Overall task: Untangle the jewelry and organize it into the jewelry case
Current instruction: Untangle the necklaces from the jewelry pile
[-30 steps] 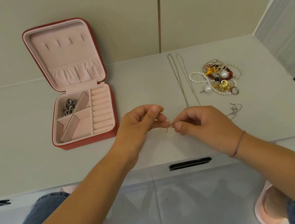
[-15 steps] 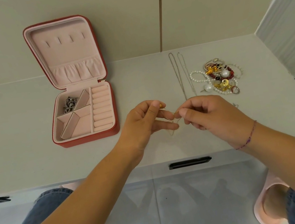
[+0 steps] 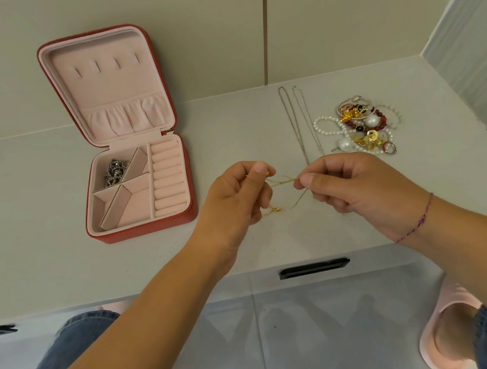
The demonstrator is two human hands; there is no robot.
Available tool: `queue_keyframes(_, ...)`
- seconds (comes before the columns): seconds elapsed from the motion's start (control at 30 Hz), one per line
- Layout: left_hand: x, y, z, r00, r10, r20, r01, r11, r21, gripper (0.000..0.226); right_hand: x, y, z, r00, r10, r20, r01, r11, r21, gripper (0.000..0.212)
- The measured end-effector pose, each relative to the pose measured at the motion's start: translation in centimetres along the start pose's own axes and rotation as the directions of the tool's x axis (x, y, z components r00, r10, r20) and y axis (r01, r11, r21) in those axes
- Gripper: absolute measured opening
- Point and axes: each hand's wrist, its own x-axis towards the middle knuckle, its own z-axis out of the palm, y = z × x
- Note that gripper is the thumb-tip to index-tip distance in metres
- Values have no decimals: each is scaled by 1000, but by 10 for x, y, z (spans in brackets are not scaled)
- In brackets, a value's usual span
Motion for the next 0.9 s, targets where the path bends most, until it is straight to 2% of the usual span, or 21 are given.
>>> queue_keyframes(0.2,-2,5,0,999,11,-34,-13,998,-56,34,-1,-1,0,999,23,45,-28,994,109,15)
queue_keyframes(0.53,-2,9,-3,999,1,-48,-6,994,-106,32,0,-2,-2,1000,5,9,-7,979,205,15)
queue_keyframes(0.7,-2,10,-5,998,25,-61,-25,1000,3,16,1,-3,-4,1000,4,4,-4,974,225,14)
queue_keyframes(0.9,-1,8,-9,995,82,-47,-70,973,218,12,0,-5,-7,1000,-21,-20,24,978,206,13)
